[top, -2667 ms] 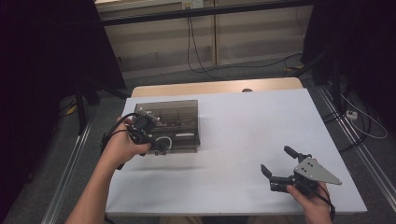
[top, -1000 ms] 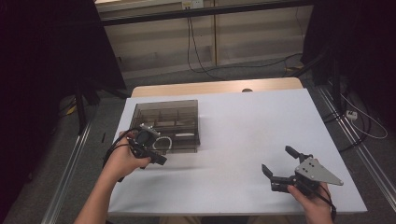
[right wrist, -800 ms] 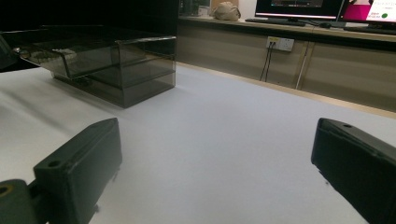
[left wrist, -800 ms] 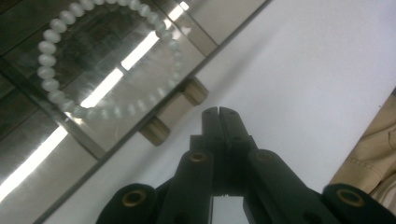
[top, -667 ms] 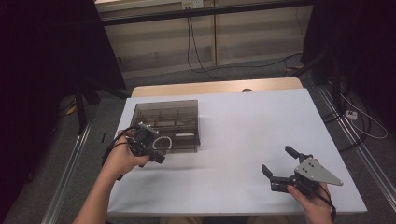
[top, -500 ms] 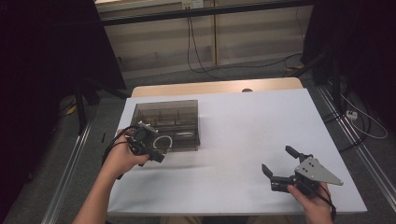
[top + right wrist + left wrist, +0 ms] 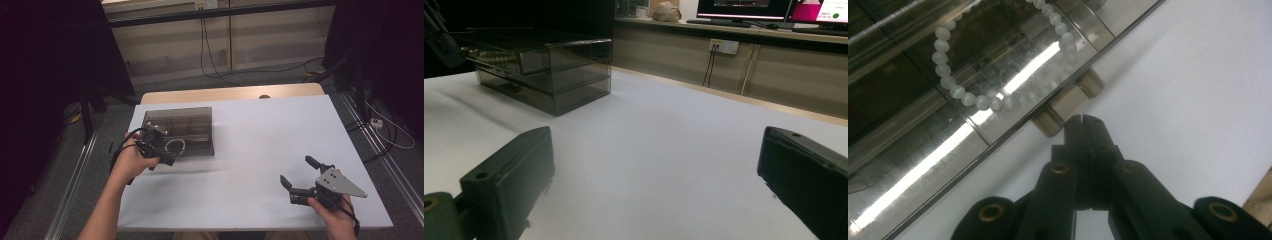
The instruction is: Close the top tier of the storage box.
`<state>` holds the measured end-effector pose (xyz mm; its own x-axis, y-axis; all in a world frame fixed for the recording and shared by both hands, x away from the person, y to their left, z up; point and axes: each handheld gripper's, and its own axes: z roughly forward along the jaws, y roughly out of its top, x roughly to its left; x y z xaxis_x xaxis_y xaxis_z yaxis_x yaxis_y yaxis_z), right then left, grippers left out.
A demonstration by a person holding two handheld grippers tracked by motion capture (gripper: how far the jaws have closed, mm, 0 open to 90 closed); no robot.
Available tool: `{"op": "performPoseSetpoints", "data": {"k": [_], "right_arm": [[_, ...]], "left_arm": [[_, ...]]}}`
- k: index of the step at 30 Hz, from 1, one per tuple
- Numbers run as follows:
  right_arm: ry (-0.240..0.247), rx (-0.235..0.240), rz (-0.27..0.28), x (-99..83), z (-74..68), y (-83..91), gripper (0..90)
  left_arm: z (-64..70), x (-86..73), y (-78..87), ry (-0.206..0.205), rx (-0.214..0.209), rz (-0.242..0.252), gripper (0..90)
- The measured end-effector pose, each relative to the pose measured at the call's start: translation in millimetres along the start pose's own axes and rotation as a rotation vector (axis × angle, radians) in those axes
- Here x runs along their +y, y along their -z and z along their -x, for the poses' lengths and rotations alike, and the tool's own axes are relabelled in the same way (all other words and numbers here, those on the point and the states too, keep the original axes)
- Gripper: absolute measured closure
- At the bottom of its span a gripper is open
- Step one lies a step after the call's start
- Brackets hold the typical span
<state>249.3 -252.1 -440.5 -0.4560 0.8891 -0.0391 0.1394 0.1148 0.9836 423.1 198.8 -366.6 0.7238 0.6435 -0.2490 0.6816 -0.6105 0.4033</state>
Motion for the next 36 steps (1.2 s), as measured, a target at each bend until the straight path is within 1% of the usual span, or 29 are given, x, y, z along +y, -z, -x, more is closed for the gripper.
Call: {"op": "performPoseSetpoints", "data": {"k": [6,15,16,21,22,24,25,30,31,34,36], "right_arm": [[0.002,-0.002,-0.002,0.1,-0.1,0.0,1.3],[0.001,-0.006,-0.003,-0.6,0.2,2.0,1.3],[-0.002,-0.004,0.000,-0.2,0.2,1.9,1.3],[-0.001,-0.004,-0.001,-0.2,0.0,1.4,1.3],[-0.001,-0.005,-0.001,-0.2,0.0,1.6,1.3],[-0.002,-0.005,0.002,0.3,-0.2,2.4,1.3],[-0.001,-0.005,0.003,0.5,-0.1,2.6,1.3],[-0.002,-0.008,0.001,-0.3,1.1,4.2,1.3],[-0.004,-0.007,0.003,-0.3,1.4,4.4,1.3],[-0.010,-0.009,0.005,-0.2,1.8,4.4,1.3],[-0.007,-0.004,-0.001,-0.9,1.5,4.3,1.3]], "left_arm": [[-1.5,2.6,0.2,0.001,0.020,-0.005,90.0],[-4.3,5.4,-1.0,0.007,0.019,0.000,90.0],[-5.2,6.2,-1.0,0.009,0.013,-0.002,90.0],[-7.0,11.4,-2.9,0.007,0.035,0.001,90.0],[-7.3,12.9,-2.6,0.005,0.040,-0.007,90.0],[-7.3,15.5,-3.5,0.008,0.052,-0.006,90.0],[-8.1,16.9,-3.5,0.007,0.050,-0.010,90.0],[-13.5,20.9,-4.4,0.027,0.038,0.003,90.0],[-14.9,21.3,-4.9,0.029,0.042,0.010,90.0],[-18.8,22.5,-4.9,0.045,0.032,0.025,90.0],[-20.9,23.1,-4.9,0.048,0.035,0.039,90.0]]}}
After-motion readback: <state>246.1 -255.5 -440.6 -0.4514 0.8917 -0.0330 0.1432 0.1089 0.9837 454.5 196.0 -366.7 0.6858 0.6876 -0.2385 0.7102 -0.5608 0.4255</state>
